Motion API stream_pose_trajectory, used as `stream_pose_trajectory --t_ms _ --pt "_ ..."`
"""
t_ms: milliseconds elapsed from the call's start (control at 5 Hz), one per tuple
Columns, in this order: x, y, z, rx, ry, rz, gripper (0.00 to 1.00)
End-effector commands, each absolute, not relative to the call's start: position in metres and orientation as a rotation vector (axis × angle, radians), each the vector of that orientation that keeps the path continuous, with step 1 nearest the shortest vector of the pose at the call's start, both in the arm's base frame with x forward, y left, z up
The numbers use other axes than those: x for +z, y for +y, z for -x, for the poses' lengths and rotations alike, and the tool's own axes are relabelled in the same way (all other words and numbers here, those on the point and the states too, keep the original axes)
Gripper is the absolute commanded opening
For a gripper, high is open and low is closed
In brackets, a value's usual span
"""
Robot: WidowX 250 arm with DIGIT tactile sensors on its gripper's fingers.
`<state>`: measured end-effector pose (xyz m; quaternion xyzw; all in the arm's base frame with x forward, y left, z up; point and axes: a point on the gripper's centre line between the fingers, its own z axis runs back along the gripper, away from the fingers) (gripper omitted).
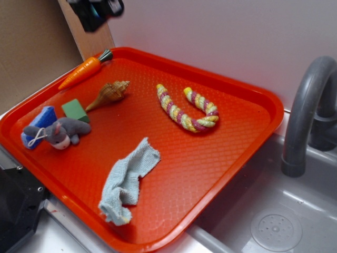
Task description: Grab the black box.
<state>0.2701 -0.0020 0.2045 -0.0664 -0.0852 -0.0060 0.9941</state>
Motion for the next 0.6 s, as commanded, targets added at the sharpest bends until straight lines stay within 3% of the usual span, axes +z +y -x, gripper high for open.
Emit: stream_pose_trajectory --t_ms 0,400 --pt "0.259 -0.018 -0.241 -0.084 -0.215 0.08 0.0" --pt "0.248 -0.014 -0.253 -0.076 -0.202 0.078 0.0"
